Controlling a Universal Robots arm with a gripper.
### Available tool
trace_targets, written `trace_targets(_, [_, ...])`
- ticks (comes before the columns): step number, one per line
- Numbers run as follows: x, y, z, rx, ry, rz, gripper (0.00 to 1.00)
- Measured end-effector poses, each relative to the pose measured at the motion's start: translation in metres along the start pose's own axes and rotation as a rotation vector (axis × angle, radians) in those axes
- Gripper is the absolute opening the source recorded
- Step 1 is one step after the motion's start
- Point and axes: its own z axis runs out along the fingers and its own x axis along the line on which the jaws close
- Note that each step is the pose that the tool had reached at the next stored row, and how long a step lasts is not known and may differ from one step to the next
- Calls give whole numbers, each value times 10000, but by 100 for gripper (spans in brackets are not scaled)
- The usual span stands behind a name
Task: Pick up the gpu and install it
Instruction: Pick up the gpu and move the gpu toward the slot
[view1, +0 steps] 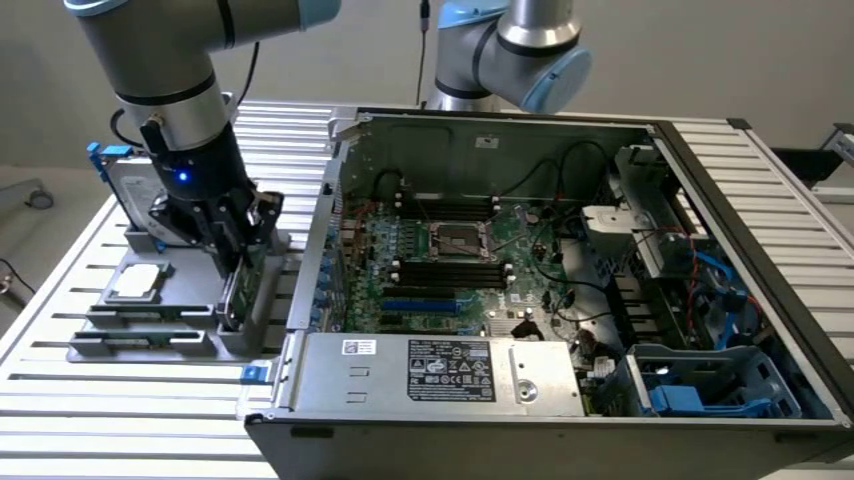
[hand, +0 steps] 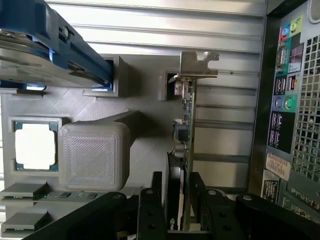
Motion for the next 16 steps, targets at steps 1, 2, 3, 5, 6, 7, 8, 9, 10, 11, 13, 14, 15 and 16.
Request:
trace_targets(1, [0, 0, 0, 0, -1, 0, 34])
trace_targets(2, [0, 0, 0, 0, -1, 0, 27])
trace_targets(3, [0, 0, 0, 1, -1, 0, 27])
trace_targets(5, [0, 0, 0, 0, 0, 0, 27])
trace_targets(6, [0, 0, 0, 0, 0, 0, 26])
trace_targets(7, [0, 0, 0, 0, 0, 0, 26])
trace_targets(8, [0, 0, 0, 0, 0, 0, 26])
trace_targets(9, [0, 0, 0, 0, 0, 1, 26])
trace_targets(10, [0, 0, 0, 0, -1, 0, 26])
trace_targets(11, [0, 0, 0, 0, 0, 0, 26])
trace_targets(13, [0, 0, 0, 1, -1, 0, 26])
trace_targets(14, [0, 0, 0, 0, -1, 0, 26])
trace_targets(15, [0, 0, 0, 0, 0, 0, 26])
trace_targets(16, [0, 0, 0, 1, 0, 0, 26])
